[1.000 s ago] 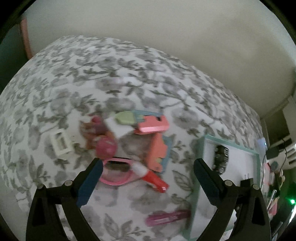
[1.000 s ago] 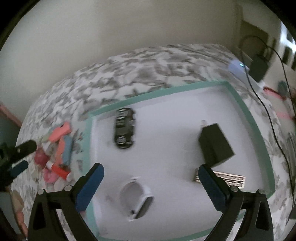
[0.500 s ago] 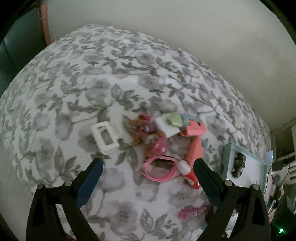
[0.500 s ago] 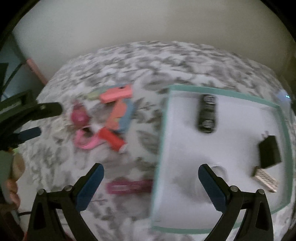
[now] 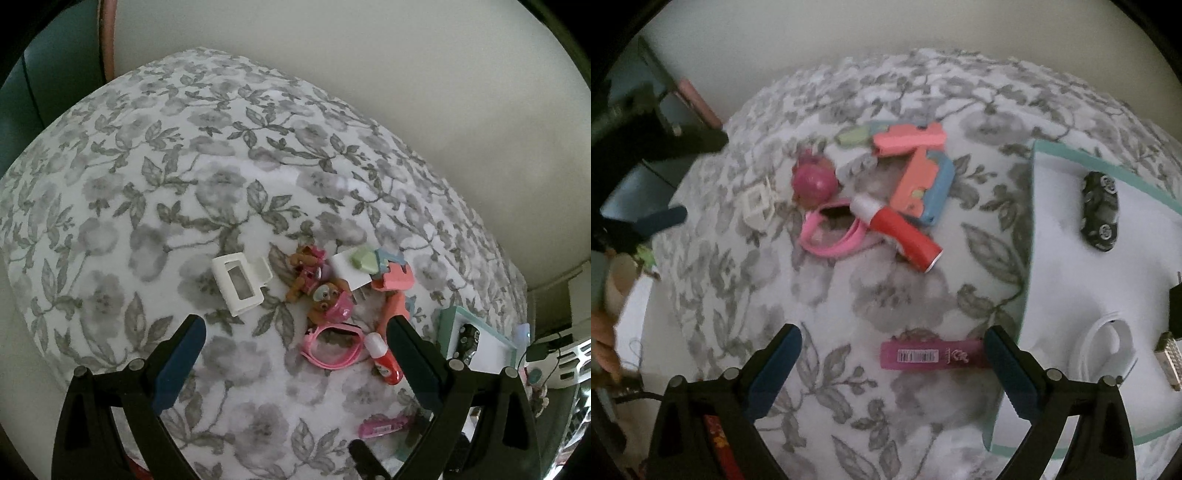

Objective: Organize rigid objects
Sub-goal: 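Lower right tool over pink tube while left tool hovers near pile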

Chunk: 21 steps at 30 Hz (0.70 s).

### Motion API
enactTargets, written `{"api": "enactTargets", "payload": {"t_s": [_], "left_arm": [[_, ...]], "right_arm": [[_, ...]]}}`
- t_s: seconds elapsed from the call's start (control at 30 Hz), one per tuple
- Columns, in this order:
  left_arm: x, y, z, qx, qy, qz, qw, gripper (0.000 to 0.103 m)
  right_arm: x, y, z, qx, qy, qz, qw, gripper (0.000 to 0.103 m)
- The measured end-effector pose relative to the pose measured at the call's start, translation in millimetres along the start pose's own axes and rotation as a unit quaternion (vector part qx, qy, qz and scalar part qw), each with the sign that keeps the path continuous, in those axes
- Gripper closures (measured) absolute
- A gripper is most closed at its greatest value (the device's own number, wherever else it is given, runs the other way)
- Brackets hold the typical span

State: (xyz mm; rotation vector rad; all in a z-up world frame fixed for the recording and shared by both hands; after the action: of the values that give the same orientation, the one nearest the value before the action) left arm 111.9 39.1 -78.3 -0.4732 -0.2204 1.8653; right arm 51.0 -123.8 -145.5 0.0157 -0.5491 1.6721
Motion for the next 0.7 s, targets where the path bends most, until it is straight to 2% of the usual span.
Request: {"api": "enactTargets", "payload": {"t_s": [0.57, 0.67, 0.7], "left_arm": [[-3, 2, -2, 0.007, 0.005, -0.003, 1.0, 0.005], [-4, 2, -2, 0.007, 0.005, -0.006, 0.9999, 0.005], [-4, 2, -2, 0.007, 0.006, -0.006, 0.9999, 0.005]], "right_arm": [[-6, 5, -6, 0.021, 0.033, 0.022, 0.999, 0.009], [-12, 6, -6, 0.025, 0.073, 0.037, 0.996, 0.008], [-12, 6, -6, 0.025, 0.072, 0.038, 0.996, 0.008]]}}
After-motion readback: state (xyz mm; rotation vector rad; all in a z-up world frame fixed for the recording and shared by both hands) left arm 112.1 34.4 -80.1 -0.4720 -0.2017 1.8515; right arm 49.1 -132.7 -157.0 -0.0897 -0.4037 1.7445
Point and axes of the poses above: each gripper's, at about its wrist camera, not at the fingertips, and z roughly against the way its jaws point, x to its left, y to its underside, the point moved 9 cm from there along -z, roughly the way its jaws point, and after that the axes turned 4 degrees about -y, right-handed, at the moved point
